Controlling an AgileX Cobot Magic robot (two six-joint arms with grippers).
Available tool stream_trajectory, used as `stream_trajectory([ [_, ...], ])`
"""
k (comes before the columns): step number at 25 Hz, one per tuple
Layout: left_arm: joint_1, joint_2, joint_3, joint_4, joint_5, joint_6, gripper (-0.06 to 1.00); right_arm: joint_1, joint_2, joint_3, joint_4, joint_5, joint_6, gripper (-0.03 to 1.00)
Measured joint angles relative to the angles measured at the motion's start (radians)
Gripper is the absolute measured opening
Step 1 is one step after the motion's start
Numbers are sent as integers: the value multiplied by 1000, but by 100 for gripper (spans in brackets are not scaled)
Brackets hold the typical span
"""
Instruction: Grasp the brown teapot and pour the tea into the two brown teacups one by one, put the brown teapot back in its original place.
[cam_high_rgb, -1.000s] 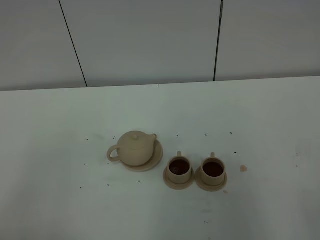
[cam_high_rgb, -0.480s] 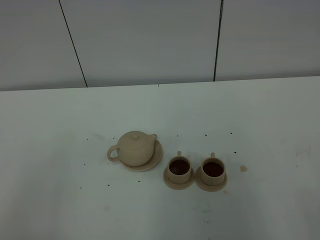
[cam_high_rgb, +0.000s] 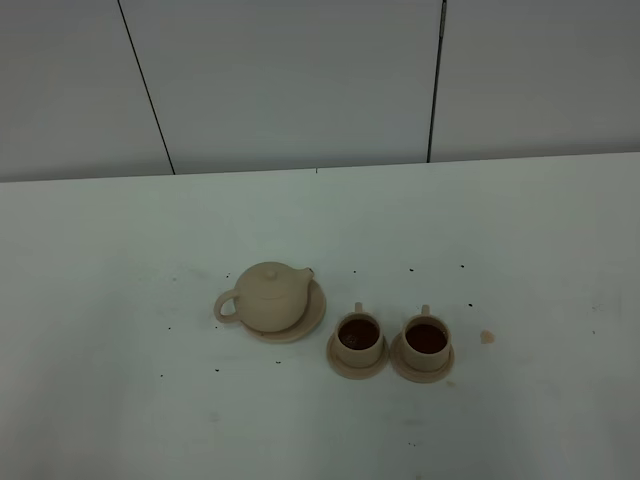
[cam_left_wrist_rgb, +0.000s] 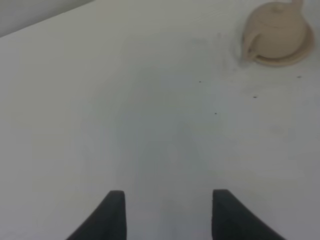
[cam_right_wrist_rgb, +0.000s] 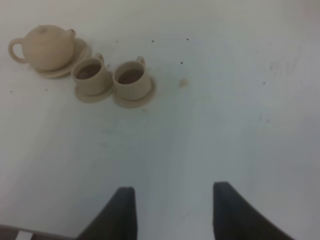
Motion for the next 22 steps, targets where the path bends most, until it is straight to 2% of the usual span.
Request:
stream_trajectory([
  [7,0,-132,49,52,16,-108,42,0,0,0,0,0,0,35],
  [10,25,-204,89,57,28,-142,41,0,0,0,0,0,0,35],
  [13,103,-263,116,57,29,-136,41,0,0,0,0,0,0,35],
  [19,332,-346,118,52,28,-46,41,0,0,0,0,0,0,35],
  [22,435,-383,118,8,39,12,41,0,0,0,0,0,0,35],
])
